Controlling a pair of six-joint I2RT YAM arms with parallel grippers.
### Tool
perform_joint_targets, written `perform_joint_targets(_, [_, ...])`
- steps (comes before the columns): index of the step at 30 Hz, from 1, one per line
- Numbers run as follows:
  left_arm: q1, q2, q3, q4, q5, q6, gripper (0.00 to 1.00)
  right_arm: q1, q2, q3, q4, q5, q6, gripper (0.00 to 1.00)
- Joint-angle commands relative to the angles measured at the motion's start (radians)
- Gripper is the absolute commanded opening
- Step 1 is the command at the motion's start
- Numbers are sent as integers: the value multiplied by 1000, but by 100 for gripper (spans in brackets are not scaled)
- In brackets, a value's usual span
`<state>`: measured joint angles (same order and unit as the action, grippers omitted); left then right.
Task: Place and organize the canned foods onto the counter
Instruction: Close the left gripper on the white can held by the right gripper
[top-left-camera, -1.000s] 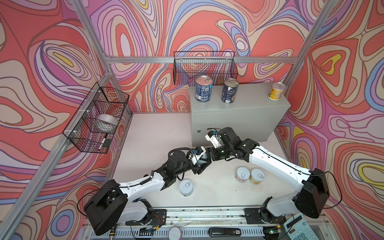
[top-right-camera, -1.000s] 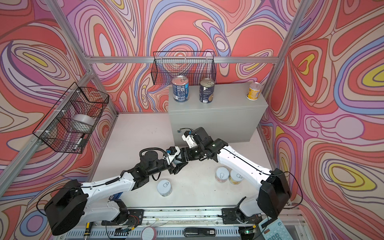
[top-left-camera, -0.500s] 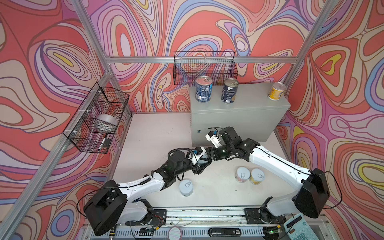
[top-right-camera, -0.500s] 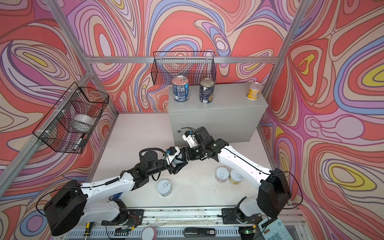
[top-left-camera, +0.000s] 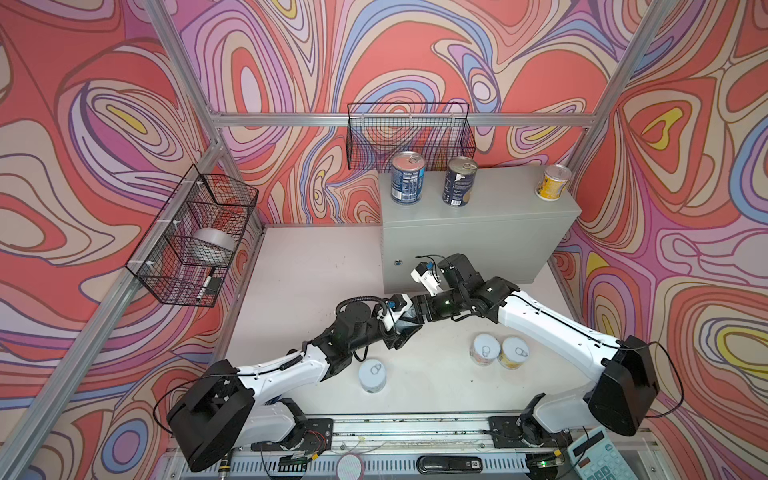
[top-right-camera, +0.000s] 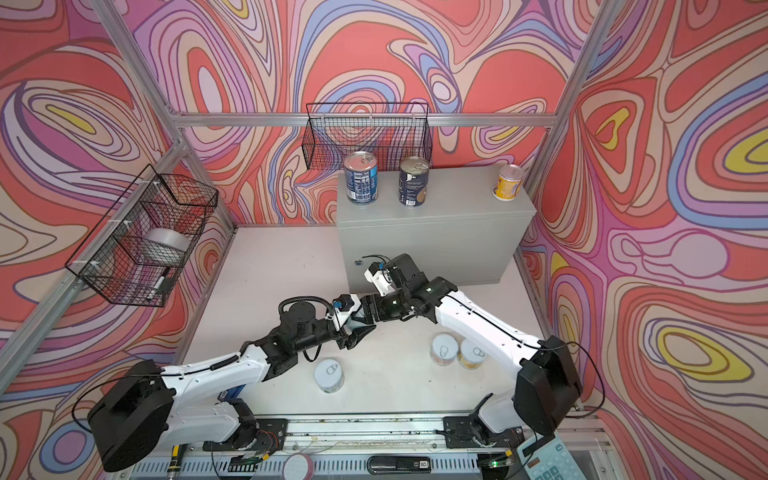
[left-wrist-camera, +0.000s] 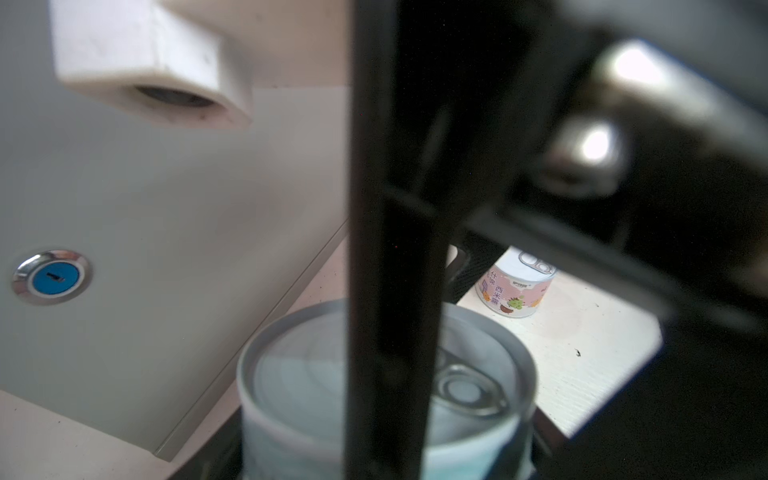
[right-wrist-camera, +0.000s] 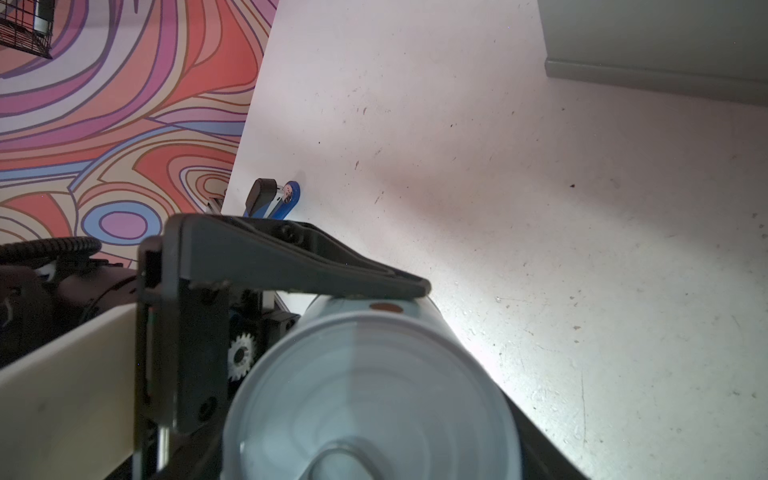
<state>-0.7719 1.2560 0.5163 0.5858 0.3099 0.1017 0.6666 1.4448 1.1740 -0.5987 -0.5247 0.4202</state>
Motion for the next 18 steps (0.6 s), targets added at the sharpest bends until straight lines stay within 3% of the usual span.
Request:
perform_joint_targets(1, [0,3,16,44,-34,11,49,28,-4,21,34,-158,-26,74])
perform_joint_targets(4, [0,2,16,46,-32,10,42,28,-5,17,35,-154,-27,75])
perform_joint_targets(18, [0,-56,8,21,-69,21,36,18,5,-16,53,-153,-56,85])
